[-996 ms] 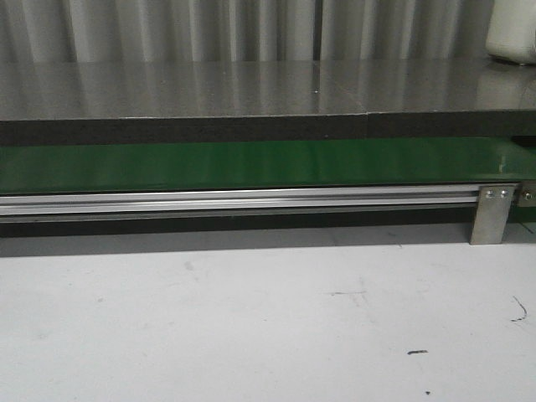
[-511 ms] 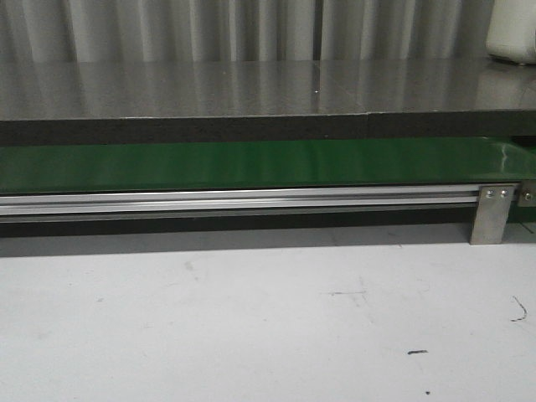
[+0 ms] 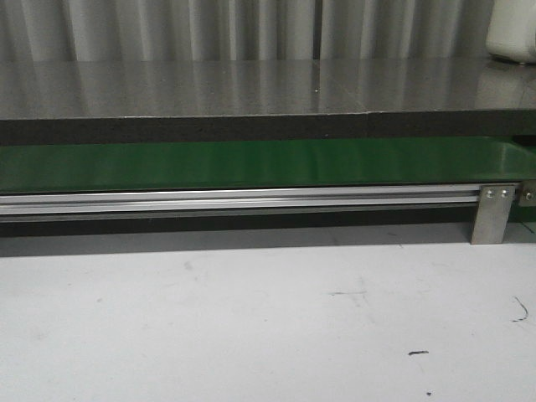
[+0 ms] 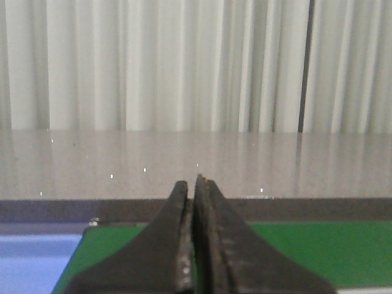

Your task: Move button from left to right

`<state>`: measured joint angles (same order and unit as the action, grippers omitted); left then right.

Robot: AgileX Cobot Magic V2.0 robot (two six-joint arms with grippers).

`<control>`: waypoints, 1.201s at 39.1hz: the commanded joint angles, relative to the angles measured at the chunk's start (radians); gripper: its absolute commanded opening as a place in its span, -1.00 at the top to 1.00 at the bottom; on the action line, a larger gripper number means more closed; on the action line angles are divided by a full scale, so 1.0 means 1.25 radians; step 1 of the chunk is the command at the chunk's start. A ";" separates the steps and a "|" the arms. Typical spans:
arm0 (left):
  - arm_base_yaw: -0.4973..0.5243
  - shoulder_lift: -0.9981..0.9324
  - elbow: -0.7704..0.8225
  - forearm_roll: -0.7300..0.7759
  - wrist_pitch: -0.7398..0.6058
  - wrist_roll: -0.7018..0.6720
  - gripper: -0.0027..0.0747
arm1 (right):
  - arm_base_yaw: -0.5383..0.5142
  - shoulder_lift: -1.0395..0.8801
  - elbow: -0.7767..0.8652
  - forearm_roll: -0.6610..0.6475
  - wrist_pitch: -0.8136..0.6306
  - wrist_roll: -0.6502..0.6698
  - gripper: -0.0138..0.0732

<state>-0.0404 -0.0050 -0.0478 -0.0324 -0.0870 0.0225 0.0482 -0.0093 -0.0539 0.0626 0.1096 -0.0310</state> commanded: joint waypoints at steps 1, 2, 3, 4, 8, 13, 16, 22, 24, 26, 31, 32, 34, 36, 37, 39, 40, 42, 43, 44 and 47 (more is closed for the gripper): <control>0.001 0.022 -0.101 -0.003 -0.040 -0.010 0.99 | -0.003 0.019 -0.111 0.003 -0.016 0.003 0.84; 0.001 0.038 -0.125 -0.003 -0.015 -0.010 0.99 | -0.003 0.035 -0.136 0.003 0.006 0.003 0.84; 0.001 0.063 -0.155 -0.003 0.022 -0.010 0.99 | -0.003 0.060 -0.168 0.003 0.029 0.003 0.84; 0.001 0.092 -0.184 -0.003 0.059 -0.010 0.99 | -0.003 0.083 -0.193 0.003 0.045 0.003 0.84; 0.001 0.191 -0.264 -0.003 0.161 -0.010 0.99 | -0.003 0.188 -0.282 0.004 0.060 0.003 0.84; 0.001 0.307 -0.317 -0.001 0.203 -0.010 0.99 | -0.003 0.281 -0.336 0.004 0.060 0.003 0.84; 0.001 0.352 -0.319 -0.001 0.177 -0.010 0.99 | -0.003 0.314 -0.347 0.004 0.052 0.003 0.84; 0.001 0.367 -0.319 -0.001 0.171 -0.010 0.98 | -0.003 0.317 -0.347 0.004 0.047 0.003 0.84; 0.001 0.367 -0.319 -0.001 0.171 -0.010 0.93 | -0.003 0.317 -0.347 0.004 0.047 0.003 0.84; 0.001 0.367 -0.319 -0.001 0.171 -0.010 0.80 | -0.003 0.317 -0.347 0.004 0.046 0.003 0.83; 0.001 0.367 -0.319 -0.001 0.171 -0.010 0.05 | -0.003 0.317 -0.347 0.004 0.047 0.003 0.49; 0.001 0.367 -0.319 -0.001 0.171 -0.010 -0.11 | -0.003 0.317 -0.347 0.004 0.047 0.003 0.35; 0.001 0.367 -0.319 -0.001 0.171 -0.010 -0.51 | -0.003 0.317 -0.347 0.004 0.047 0.003 0.01; 0.001 0.367 -0.319 -0.001 0.171 -0.010 -0.76 | -0.003 0.317 -0.347 0.004 0.047 0.003 -0.32; 0.001 0.367 -0.319 -0.001 0.171 -0.010 -0.86 | -0.003 0.317 -0.347 0.004 0.047 0.003 -0.46; 0.001 0.367 -0.319 -0.001 0.171 -0.010 -0.87 | -0.003 0.317 -0.347 0.004 0.047 0.003 -0.77; 0.001 0.367 -0.319 -0.001 0.171 -0.010 -0.84 | -0.003 0.317 -0.347 0.004 0.047 0.003 -0.86; 0.001 0.367 -0.319 -0.001 0.171 -0.010 -0.80 | -0.003 0.317 -0.347 0.004 0.048 0.003 -0.81; 0.001 0.367 -0.319 -0.001 0.171 -0.010 -0.79 | -0.003 0.317 -0.347 0.004 0.048 0.003 -0.79; 0.001 0.367 -0.319 -0.001 0.171 -0.010 -0.79 | -0.003 0.317 -0.347 0.004 0.048 0.003 -0.80; 0.001 0.367 -0.319 -0.001 0.171 -0.010 -0.74 | -0.003 0.317 -0.347 0.004 0.048 0.003 -0.80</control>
<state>-0.0404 0.4425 -0.4075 -0.0324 0.2154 0.0225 0.0482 0.3730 -0.4494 0.0662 0.2487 -0.0253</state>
